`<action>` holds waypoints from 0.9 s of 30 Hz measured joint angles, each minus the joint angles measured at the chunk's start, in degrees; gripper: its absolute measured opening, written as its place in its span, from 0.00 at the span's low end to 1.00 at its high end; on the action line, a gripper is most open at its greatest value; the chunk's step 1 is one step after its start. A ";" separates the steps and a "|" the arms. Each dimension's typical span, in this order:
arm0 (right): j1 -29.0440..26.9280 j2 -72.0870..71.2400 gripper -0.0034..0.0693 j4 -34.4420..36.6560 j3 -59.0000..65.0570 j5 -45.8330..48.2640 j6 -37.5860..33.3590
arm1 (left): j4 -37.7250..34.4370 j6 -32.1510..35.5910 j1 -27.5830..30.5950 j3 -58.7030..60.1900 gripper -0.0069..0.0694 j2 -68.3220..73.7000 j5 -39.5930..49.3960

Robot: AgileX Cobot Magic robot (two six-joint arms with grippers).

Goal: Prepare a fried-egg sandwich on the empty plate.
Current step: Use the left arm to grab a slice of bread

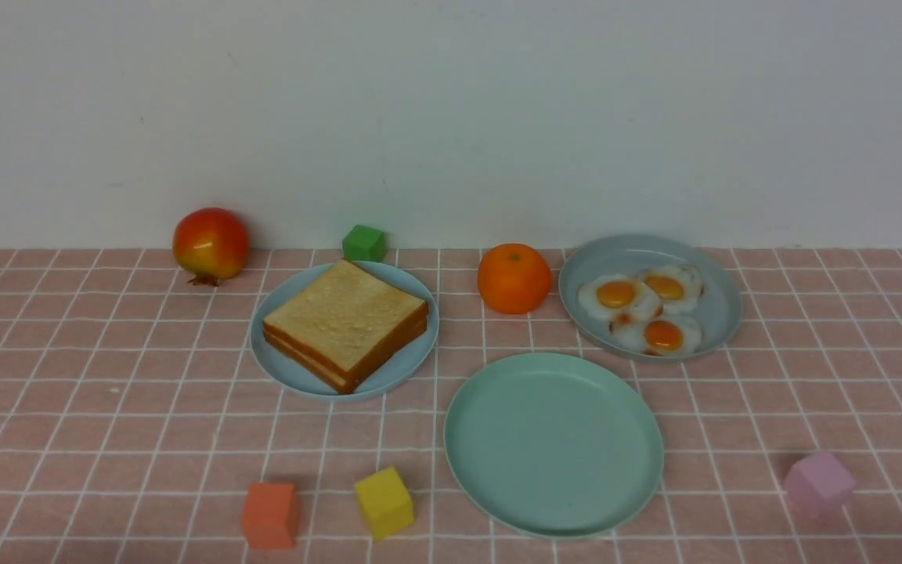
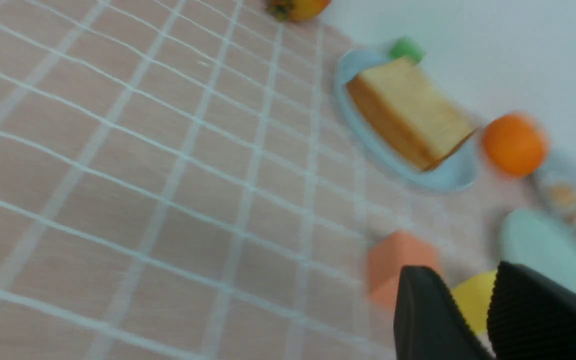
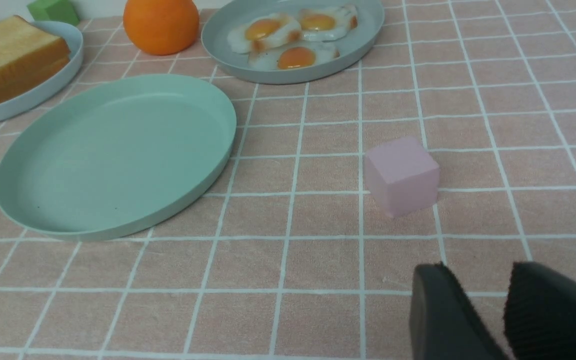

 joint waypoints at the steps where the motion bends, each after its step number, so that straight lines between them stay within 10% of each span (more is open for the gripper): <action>1: 0.00 0.00 0.38 0.00 0.00 0.00 0.00 | -2.33 -0.62 0.00 0.08 0.41 0.00 -1.18; 9: 0.00 0.00 0.38 0.00 0.00 0.00 0.00 | -17.30 -1.06 -0.61 -1.99 0.29 0.00 -9.13; 13: 0.00 0.00 0.38 0.00 0.00 0.00 0.00 | -16.74 5.90 -2.91 -10.73 0.11 3.85 -2.69; 27: 0.00 0.00 0.38 0.00 0.00 0.00 0.00 | -13.71 38.22 -5.94 -53.05 0.11 66.18 29.15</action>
